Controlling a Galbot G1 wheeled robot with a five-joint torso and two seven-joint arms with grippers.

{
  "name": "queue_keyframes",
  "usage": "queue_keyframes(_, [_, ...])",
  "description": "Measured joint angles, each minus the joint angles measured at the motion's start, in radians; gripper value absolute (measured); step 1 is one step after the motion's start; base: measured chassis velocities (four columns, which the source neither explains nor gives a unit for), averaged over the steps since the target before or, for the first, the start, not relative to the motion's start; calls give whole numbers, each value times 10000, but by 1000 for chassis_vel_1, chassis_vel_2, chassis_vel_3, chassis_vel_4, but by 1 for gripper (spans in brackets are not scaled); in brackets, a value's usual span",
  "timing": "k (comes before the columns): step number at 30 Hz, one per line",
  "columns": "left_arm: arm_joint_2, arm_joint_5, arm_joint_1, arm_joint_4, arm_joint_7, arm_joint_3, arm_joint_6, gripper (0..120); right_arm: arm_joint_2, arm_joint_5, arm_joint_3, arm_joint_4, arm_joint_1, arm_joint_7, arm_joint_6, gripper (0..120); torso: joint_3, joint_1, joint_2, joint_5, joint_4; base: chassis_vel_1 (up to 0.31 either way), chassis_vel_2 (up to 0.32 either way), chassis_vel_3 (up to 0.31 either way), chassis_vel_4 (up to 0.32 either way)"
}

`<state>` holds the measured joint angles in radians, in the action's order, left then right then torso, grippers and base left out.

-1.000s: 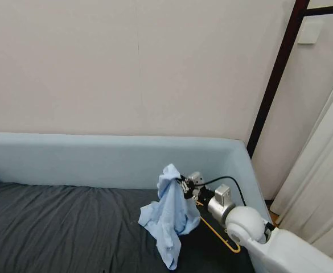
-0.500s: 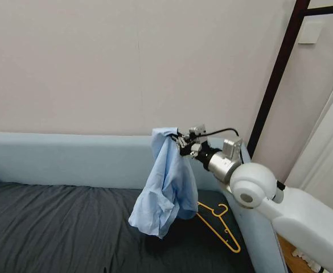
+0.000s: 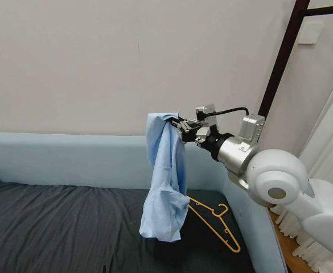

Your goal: Pick up the clothes from the sofa and hang them on the clothes hanger.

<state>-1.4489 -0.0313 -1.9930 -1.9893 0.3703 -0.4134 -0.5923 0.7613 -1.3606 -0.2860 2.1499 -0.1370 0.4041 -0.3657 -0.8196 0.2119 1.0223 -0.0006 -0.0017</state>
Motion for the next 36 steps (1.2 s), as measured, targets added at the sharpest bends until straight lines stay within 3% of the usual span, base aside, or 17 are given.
queue_keyframes(2, [4,-13,4,0,0,-7,1,98,86,54,-106,-93,102,-33,18,0,0,0,0,-1,2,0,0,0,0])
queue_keyframes(5, [-48,-44,-74,-1,9,-35,-15,98,1214,274,-1154,-1144,1428,-357,249,0,-1,0,-1,-3,6,0,0,0,0])
queue_keyframes(6, [-48,-44,-74,-1,9,-35,-15,98,1214,274,-1154,-1144,1428,-357,249,0,-1,0,-1,-3,6,0,0,0,0])
queue_keyframes(13, [-290,-24,-292,-89,33,-123,-80,98,3274,249,-1966,-3106,3485,-600,542,0,0,0,0,-10,10,0,0,0,0])
queue_keyframes(16, [-296,-22,-302,-98,36,-157,-81,98,3459,267,-1975,-3525,3750,-583,576,0,-1,1,0,-9,9,0,0,0,0])
queue_keyframes(21, [-265,5,-300,-89,43,-153,-81,98,2685,276,-1700,-3710,3591,-614,595,0,0,0,0,-3,1,0,0,0,0])
queue_keyframes(25, [-161,88,-270,6,40,-69,-58,98,1208,445,-1107,-3741,2862,-570,575,0,-1,0,0,5,-4,0,0,0,0])
queue_keyframes(32, [41,93,-176,101,38,-11,-12,98,264,446,-320,-3413,2398,16,304,0,-1,0,0,0,6,0,0,0,0])
queue_keyframes(36, [125,66,-118,142,35,7,22,98,-352,264,119,-2424,2052,111,209,0,1,0,0,-1,4,0,0,0,0])
